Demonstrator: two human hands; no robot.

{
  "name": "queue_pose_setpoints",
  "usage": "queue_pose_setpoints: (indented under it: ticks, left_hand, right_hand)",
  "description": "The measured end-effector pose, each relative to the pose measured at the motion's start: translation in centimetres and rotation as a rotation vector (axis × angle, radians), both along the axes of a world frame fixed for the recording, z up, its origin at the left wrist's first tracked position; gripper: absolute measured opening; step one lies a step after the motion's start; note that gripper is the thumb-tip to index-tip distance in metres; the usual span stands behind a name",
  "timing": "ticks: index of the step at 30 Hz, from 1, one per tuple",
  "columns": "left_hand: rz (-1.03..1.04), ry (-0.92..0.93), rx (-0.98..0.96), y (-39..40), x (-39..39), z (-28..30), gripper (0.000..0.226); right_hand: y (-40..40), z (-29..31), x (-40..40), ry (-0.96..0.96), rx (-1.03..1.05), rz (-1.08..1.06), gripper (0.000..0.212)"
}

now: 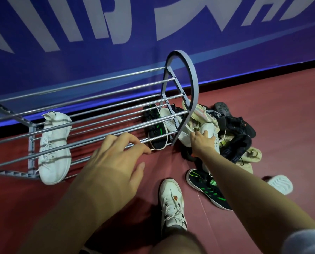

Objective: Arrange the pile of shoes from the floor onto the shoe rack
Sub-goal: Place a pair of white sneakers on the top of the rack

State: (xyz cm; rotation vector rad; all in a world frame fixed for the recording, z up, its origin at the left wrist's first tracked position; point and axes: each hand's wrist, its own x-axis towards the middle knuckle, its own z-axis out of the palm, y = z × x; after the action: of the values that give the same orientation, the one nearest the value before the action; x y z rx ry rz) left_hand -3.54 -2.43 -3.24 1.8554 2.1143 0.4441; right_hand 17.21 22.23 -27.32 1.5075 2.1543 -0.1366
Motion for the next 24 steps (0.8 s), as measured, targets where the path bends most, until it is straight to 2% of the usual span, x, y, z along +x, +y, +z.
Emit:
queue_pose_setpoints:
  ticks: [2, 6, 9, 12, 14, 19, 24]
  left_hand:
    - [-0.008, -0.004, -0.013, -0.1, -0.1, 0.0, 0.027]
    - [-0.011, -0.017, -0.018, 0.0, -0.2, 0.1, 0.025]
    - [-0.018, -0.020, -0.044, 0.0, -0.2, 0.3, 0.026]
    - [-0.027, -0.024, -0.056, -0.1, -0.2, 0.5, 0.026]
    - [-0.031, -0.025, -0.062, -0.2, -0.2, 0.6, 0.025]
    - [-0.038, -0.026, -0.084, -0.4, -0.2, 0.8, 0.028]
    - [-0.039, -0.040, -0.097, -0.7, -0.1, 0.6, 0.027]
  right_hand:
    - [-0.2, 0.0, -0.1, 0.001, 0.026, 0.000, 0.053]
    - [-1.6, -0.6, 0.0, 0.029, 0.043, 0.001, 0.052]
    - [-3.4, -1.1, 0.3, 0.048, 0.083, 0.001, 0.038]
    - [-5.2, -1.6, 1.7, 0.010, 0.057, 0.007, 0.035]
    - [-6.7, -2.2, 3.6, -0.005, 0.010, -0.037, 0.035]
    - [-9.7, -3.4, 6.1, 0.129, -0.014, -0.181, 0.034]
    - [-10.6, -3.6, 5.0, 0.029, -0.126, -0.314, 0.037]
